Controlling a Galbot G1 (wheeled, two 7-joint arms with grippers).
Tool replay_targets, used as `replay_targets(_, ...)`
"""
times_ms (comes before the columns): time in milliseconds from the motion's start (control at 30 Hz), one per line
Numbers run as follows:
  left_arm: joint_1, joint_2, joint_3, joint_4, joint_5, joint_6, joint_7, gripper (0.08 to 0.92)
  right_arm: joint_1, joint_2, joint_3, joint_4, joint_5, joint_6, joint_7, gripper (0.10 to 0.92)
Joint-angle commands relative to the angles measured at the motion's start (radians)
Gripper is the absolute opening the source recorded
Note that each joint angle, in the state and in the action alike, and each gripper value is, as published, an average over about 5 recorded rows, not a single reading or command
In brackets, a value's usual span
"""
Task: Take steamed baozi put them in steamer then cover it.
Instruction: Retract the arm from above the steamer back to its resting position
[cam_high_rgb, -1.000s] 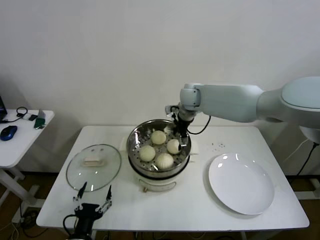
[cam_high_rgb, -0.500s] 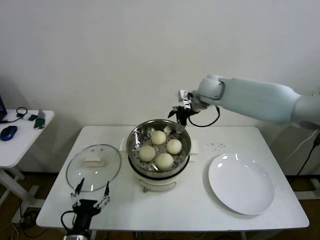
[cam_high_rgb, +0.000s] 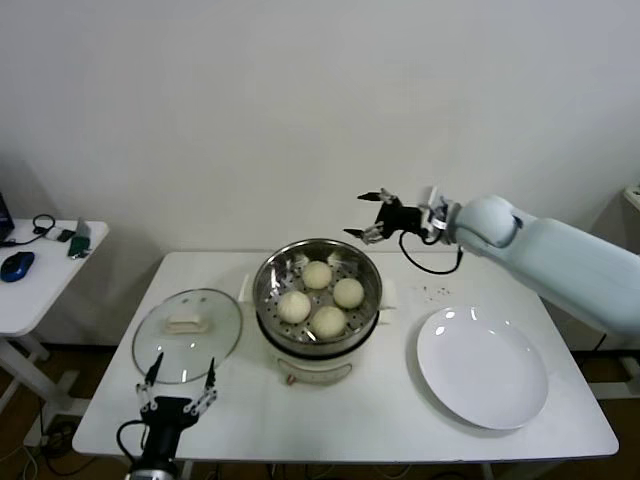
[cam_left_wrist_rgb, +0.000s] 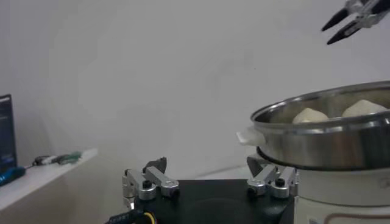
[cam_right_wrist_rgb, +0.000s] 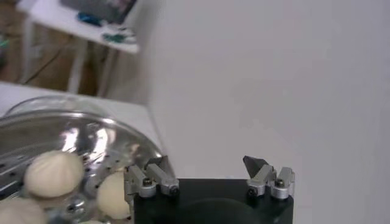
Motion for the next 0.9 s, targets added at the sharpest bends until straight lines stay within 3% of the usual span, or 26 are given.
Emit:
replay_targets(33, 0.0, 0.001, -0.01, -0.012, 0.051, 0.004, -0.009, 0.823, -0.657, -0.165, 0.704, 0.162, -0.069, 0.05, 0.209, 0.823)
replay_targets(267, 0.002, 0.005, -0.046, -0.023, 0.187, 0.038, -0.016, 0.823, -1.015, -0.101, 1.059, 0.23, -0.142, 0.06, 0.261, 0.823)
replay_targets(533, 0.018, 0.012, -0.133, -0.049, 0.6, 0.05, 0.048, 0.823, -1.34, 0.053, 1.383, 0.339, -0.198, -0.069, 0.237, 0.823)
replay_targets(900, -0.033, 0.088, -0.171, 0.026, 1.099, 0.086, 0.05, 0.823, -1.541, 0.265, 1.572, 0.371, -0.244, -0.035, 0.193, 0.823)
